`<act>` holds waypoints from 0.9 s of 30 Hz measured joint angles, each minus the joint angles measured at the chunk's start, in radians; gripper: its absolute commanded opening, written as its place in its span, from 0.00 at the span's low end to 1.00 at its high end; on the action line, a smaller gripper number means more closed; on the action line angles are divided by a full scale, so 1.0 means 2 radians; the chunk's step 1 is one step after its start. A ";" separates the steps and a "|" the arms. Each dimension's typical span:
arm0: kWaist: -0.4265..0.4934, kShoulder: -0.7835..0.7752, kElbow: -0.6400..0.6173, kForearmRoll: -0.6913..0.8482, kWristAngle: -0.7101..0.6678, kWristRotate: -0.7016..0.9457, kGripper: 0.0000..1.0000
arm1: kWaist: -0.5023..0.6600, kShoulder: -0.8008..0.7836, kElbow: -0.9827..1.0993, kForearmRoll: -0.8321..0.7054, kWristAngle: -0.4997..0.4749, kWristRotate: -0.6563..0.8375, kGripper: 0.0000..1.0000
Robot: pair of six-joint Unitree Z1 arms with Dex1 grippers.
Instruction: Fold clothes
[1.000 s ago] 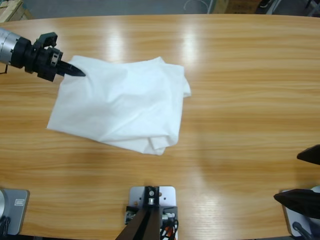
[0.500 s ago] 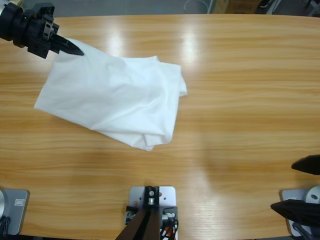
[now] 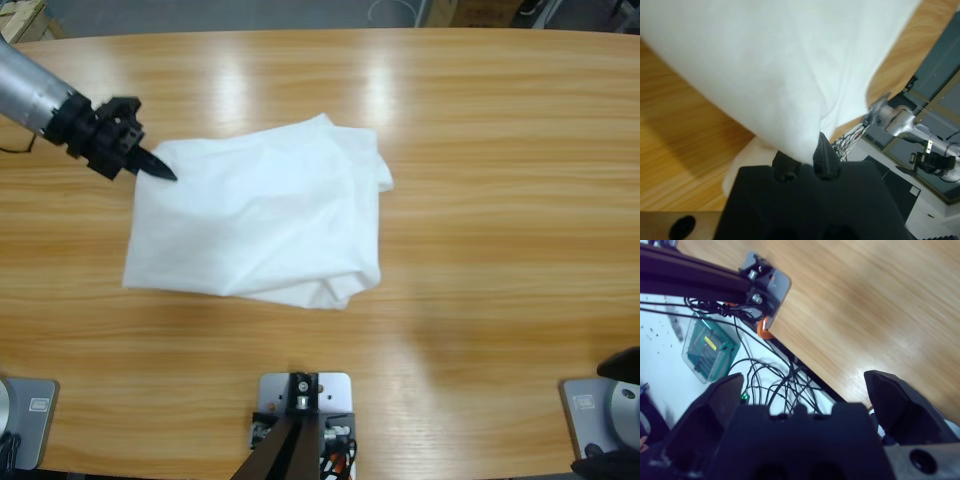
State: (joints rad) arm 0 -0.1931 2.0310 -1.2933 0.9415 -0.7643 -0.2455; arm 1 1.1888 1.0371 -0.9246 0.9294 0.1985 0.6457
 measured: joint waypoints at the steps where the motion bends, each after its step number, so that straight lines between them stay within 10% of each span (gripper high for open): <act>1: 0.005 0.010 0.002 0.000 0.003 0.006 0.00 | 0.000 -0.001 0.000 0.001 0.003 0.000 0.98; 14: 0.148 0.034 0.023 0.003 0.072 0.074 0.00 | 0.000 0.013 -0.020 0.003 0.022 -0.001 0.98; 27: 0.152 0.000 -0.022 0.061 0.173 0.080 0.00 | 0.000 0.016 -0.027 0.003 0.025 -0.013 0.98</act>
State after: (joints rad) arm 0 0.1117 2.0301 -1.3379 1.0627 -0.4176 -0.0855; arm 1 1.1886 1.0686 -0.9792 0.9361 0.2487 0.6205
